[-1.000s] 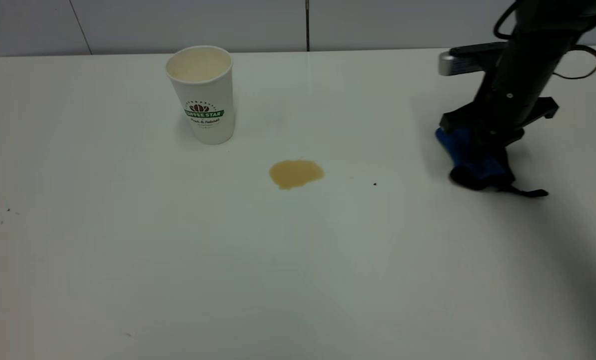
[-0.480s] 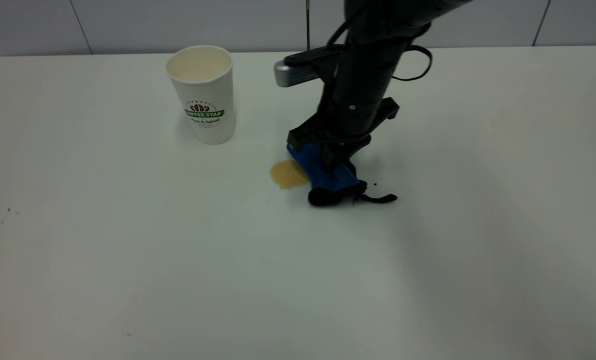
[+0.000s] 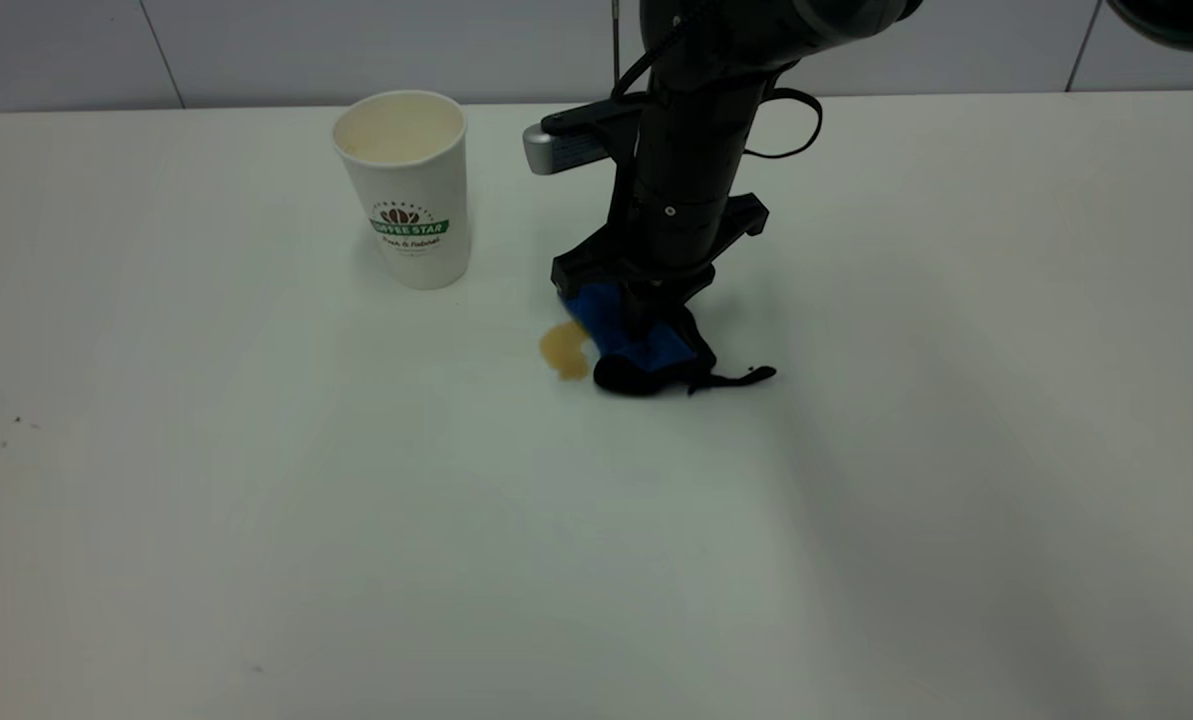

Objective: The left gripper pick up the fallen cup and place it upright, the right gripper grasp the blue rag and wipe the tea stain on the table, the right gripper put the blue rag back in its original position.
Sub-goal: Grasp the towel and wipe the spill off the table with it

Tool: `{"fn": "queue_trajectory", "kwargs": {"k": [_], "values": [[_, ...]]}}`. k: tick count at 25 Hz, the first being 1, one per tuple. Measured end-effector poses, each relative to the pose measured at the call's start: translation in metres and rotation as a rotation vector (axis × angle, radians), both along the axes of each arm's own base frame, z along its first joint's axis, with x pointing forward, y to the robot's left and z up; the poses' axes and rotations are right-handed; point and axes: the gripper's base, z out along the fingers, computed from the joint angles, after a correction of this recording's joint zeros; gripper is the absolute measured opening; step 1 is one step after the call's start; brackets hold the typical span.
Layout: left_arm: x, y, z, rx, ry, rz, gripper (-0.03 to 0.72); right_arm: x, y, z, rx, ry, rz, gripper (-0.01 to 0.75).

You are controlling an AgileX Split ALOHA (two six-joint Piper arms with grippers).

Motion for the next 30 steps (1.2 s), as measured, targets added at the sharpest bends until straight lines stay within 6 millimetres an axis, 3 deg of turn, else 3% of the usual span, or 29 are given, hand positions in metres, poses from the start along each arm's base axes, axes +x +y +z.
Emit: {"fn": "queue_trajectory", "kwargs": {"k": [5, 13, 17, 20, 23, 30], "values": [[0.0, 0.0, 0.0, 0.0, 0.0, 0.0, 0.239, 0.0, 0.006, -0.004, 0.038, 0.031, -0.02, 0.062], [0.0, 0.0, 0.0, 0.0, 0.0, 0.0, 0.239, -0.033, 0.069, -0.007, 0.12, 0.019, 0.097, 0.062], [0.0, 0.0, 0.0, 0.0, 0.0, 0.0, 0.239, -0.034, 0.079, -0.007, 0.135, -0.033, 0.11, 0.062], [0.0, 0.0, 0.0, 0.001, 0.0, -0.001, 0.239, -0.023, 0.067, -0.007, 0.128, -0.077, 0.072, 0.062], [0.0, 0.0, 0.0, 0.001, 0.0, -0.001, 0.239, -0.006, 0.042, -0.008, 0.102, -0.104, -0.002, 0.062], [0.0, 0.0, 0.0, 0.001, 0.0, -0.001, 0.239, 0.027, -0.036, -0.009, -0.046, -0.088, -0.173, 0.062]]}}
